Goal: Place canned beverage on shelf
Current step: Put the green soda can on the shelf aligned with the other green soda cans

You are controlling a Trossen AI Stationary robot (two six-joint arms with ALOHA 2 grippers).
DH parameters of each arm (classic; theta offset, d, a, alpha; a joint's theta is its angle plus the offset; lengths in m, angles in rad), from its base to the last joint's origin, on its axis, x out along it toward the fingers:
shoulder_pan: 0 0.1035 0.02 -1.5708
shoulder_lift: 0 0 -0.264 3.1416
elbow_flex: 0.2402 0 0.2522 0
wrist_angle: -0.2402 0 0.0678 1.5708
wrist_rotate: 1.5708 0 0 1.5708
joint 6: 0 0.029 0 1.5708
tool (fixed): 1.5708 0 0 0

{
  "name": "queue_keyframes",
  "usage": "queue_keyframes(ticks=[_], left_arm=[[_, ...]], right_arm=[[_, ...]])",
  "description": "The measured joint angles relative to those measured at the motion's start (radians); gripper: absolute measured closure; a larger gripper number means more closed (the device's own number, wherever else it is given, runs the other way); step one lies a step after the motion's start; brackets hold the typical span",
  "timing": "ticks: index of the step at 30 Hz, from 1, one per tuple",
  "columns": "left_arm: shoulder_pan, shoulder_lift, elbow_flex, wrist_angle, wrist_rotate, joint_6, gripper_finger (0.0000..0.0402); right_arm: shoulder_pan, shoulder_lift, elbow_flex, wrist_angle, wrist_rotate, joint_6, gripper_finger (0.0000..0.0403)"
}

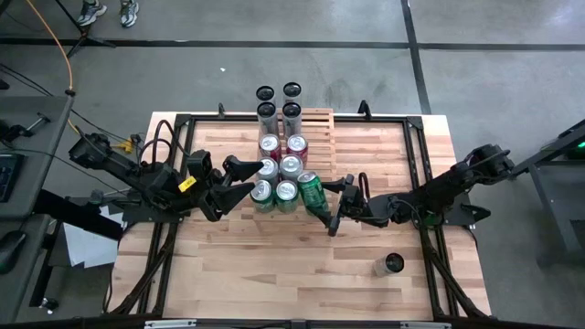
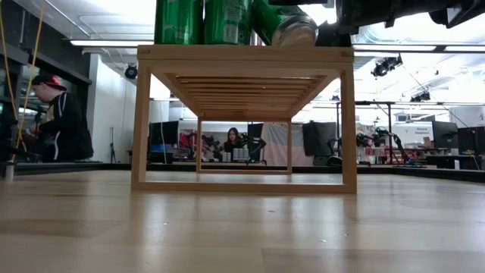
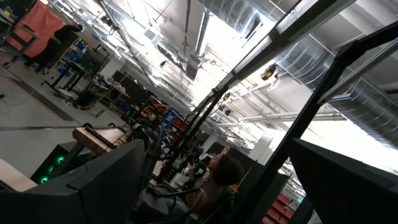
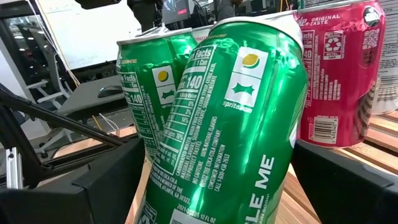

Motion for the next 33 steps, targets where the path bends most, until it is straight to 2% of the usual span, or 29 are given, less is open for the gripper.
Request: queue_keyframes(ticks=[17, 20, 27, 33], left_arm=[[0.000, 0.000, 0.000, -0.001, 0.000, 0.000, 0.0009], [0.000, 0.000, 0.000, 0.000, 0.000, 0.000, 0.0009], [0.000, 0.000, 0.000, 0.000, 0.000, 0.000, 0.0009], [0.000, 0.000, 0.000, 0.000, 0.000, 0.000, 0.0009]], right_arm=[[0.000, 0.000, 0.000, 0.000, -0.005, -0.044, 0.0022], [0.000, 0.000, 0.000, 0.001, -0.005, -0.035, 0.0036], [0.000, 0.000, 0.000, 0.004, -0.009, -0.018, 0.0102], [0.000, -0.011, 0.000, -0.005, -0.009, 0.005, 0.0103]])
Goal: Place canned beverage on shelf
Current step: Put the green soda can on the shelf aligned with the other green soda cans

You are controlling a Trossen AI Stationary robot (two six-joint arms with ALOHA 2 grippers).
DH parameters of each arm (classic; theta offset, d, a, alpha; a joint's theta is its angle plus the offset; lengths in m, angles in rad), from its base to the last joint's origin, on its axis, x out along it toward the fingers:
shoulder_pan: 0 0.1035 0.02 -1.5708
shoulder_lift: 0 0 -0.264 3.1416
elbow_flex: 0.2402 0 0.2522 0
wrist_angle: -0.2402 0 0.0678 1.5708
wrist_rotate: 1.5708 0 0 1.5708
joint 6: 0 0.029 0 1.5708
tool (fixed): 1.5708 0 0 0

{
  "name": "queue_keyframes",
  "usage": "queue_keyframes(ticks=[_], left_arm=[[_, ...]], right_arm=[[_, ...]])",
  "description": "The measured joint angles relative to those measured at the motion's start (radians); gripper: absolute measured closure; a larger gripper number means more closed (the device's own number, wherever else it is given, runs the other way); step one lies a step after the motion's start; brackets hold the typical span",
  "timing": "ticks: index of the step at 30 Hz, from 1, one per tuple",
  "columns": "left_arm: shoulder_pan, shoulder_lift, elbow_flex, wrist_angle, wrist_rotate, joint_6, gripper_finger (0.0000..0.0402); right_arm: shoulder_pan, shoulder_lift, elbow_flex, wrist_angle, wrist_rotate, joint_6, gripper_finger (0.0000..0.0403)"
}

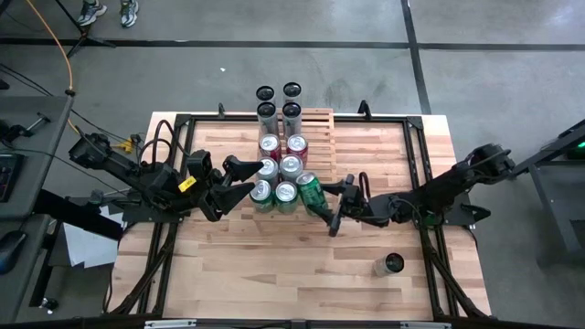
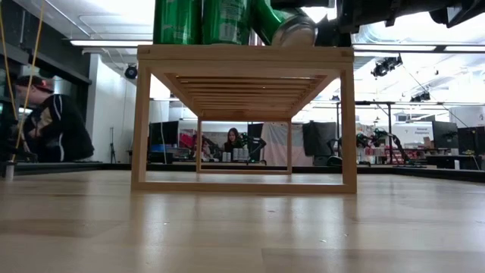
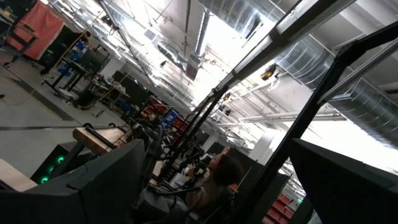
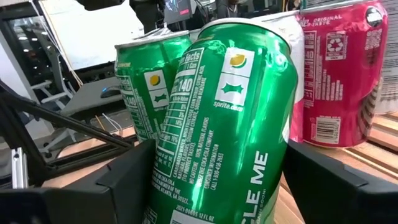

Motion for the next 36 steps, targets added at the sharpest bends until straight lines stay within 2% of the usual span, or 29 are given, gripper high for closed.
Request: queue_keyframes(ticks=[10, 16, 21, 25, 29, 36], left_arm=[[0.000, 0.000, 0.000, 0.000, 0.000, 0.000, 0.0009], [0.000, 0.000, 0.000, 0.000, 0.000, -0.001, 0.0009], [0.000, 0.000, 0.000, 0.000, -0.003, -0.009, 0.0009], [0.000, 0.010, 0.003, -0.013, -0.084, -0.041, 0.0009], [0.011, 0.060, 0.096, -0.266, -0.097, -0.052, 0.0009], [0.047, 0.207, 0.443, -0.911, -0.029, -0.052, 0.0009]], right_arm=[[0.043, -0.128, -0.002, -0.061, 0.009, -0.049, 0.0103], [0.059, -0.115, -0.001, -0.048, 0.069, -0.053, 0.0102], [0.059, -0.045, -0.035, 0.192, 0.092, -0.126, 0.0102], [0.061, -0.020, -0.029, 0.361, 0.026, -0.261, 0.0102], [0.064, -0.019, 0.014, 0.339, 0.009, -0.321, 0.0102], [0.096, -0.018, 0.121, 0.236, 0.007, -0.408, 0.0101]])
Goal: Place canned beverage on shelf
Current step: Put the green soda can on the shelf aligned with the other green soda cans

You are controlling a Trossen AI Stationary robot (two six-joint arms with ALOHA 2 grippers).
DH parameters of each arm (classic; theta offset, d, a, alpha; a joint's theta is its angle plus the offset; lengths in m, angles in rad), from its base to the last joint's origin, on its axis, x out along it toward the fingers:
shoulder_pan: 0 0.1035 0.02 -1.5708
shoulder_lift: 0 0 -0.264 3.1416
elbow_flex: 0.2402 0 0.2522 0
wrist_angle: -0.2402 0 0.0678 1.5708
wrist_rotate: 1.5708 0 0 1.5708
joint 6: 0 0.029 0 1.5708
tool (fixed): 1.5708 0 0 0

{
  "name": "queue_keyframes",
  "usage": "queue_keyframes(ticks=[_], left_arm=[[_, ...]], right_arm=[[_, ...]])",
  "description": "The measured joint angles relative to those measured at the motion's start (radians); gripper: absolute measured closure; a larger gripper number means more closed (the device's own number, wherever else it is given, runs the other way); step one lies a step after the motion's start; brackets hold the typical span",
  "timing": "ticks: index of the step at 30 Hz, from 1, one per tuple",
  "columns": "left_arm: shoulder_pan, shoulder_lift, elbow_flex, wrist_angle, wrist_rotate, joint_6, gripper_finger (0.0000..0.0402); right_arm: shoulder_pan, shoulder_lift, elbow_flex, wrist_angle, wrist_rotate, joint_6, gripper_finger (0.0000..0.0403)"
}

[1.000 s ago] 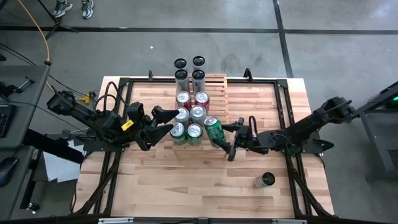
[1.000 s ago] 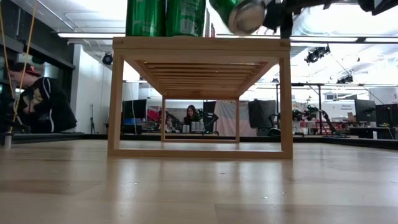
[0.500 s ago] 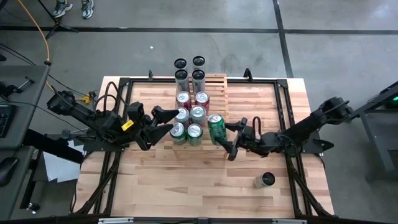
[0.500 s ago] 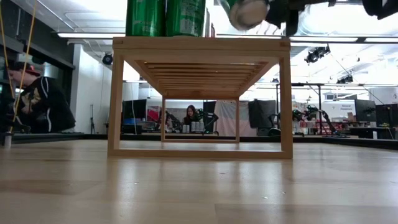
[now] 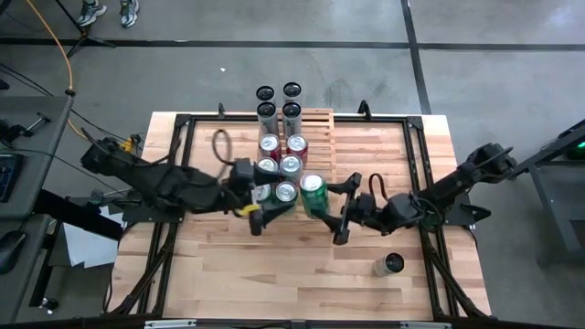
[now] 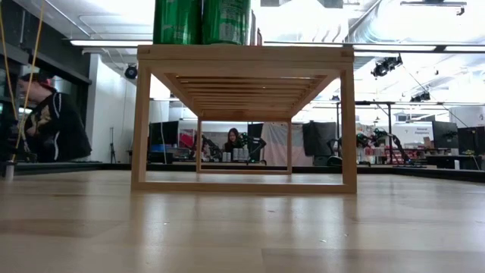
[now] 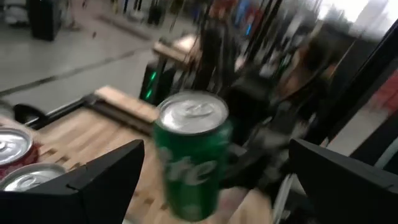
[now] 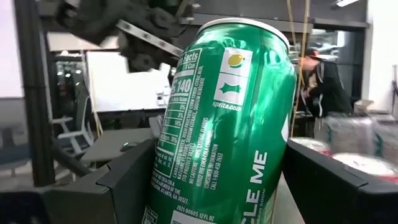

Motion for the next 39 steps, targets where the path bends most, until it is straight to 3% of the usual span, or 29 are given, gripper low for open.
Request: queue_keyframes(ticks=[4, 10, 19, 26, 34, 39], left_arm=[[0.029, 0.087, 0.157, -0.190, 0.059, 0.009, 0.0009], [0.042, 0.172, 0.256, -0.217, 0.114, 0.089, 0.0009], [0.043, 0.201, 0.269, -0.209, 0.149, 0.096, 0.0017], [0.043, 0.197, 0.269, -0.211, 0.152, 0.076, 0.0122], [0.073, 0.192, 0.269, -0.180, 0.192, 0.081, 0.0122], [0.126, 0.191, 0.298, -0.201, 0.240, 0.041, 0.0122]], right_arm=[[0.023, 0.000, 0.089, -0.130, 0.002, -0.047, 0.0101], [0.042, 0.000, 0.195, -0.310, 0.007, -0.070, 0.0101], [0.063, 0.000, 0.259, -0.434, 0.028, -0.095, 0.0100], [0.065, 0.000, 0.260, -0.441, 0.044, -0.111, 0.0100], [0.091, -0.046, 0.260, -0.478, 0.056, -0.132, 0.0100], [0.124, -0.102, 0.262, -0.548, 0.179, -0.146, 0.0101]])
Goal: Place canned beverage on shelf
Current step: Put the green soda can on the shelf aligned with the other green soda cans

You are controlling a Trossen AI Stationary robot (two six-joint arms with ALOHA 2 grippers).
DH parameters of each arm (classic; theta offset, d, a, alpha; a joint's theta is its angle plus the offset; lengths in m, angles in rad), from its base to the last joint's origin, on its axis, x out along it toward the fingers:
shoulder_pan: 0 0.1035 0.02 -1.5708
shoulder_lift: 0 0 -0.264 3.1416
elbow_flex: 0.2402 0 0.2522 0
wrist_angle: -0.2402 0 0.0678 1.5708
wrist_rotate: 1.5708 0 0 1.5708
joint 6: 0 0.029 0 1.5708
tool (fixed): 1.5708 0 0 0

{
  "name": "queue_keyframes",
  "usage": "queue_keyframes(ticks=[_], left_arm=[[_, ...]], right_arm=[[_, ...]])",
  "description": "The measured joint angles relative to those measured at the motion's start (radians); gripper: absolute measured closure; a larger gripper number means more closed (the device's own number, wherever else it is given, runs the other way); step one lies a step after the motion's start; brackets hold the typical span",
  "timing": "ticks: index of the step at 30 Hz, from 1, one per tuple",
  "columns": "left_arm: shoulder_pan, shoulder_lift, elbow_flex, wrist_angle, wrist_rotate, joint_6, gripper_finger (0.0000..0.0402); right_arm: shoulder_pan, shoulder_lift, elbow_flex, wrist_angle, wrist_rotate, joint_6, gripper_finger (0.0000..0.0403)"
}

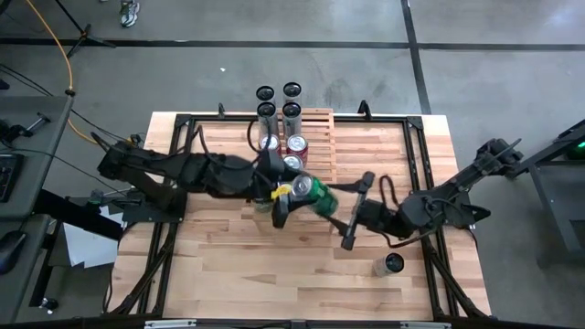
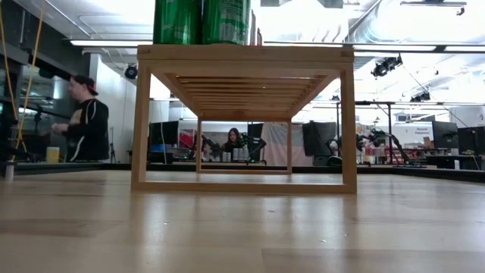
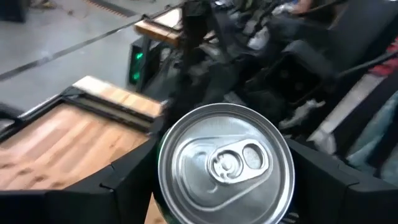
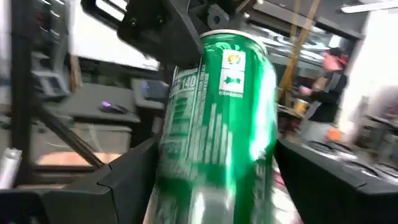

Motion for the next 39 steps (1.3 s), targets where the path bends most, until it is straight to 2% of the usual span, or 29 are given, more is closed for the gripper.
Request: queue_keyframes(ticks=[6, 10, 17, 25, 31, 39], left_arm=[[0.046, 0.005, 0.057, -0.106, 0.019, 0.007, 0.0122], [0.059, 0.011, 0.078, -0.111, 0.030, 0.032, 0.0122], [0.079, 0.047, 0.086, -0.113, 0.079, -0.013, 0.0122], [0.078, 0.225, 0.242, -0.353, 0.095, 0.091, 0.0122], [0.078, 0.337, 0.366, -0.419, 0.076, 0.197, 0.0122], [0.082, 0.387, 0.391, -0.539, 0.019, 0.249, 0.0122]], right_arm=[[0.064, -0.064, 0.000, -0.060, 0.173, -0.009, 0.0102], [0.115, -0.101, 0.000, -0.068, 0.273, -0.067, 0.0101], [0.176, -0.143, -0.001, -0.083, 0.478, -0.140, 0.0100], [0.192, -0.156, -0.002, -0.088, 0.524, -0.150, 0.0100], [0.192, -0.156, -0.002, -0.088, 0.531, -0.146, 0.0100], [0.192, -0.155, -0.002, -0.101, 0.538, -0.095, 0.0100]])
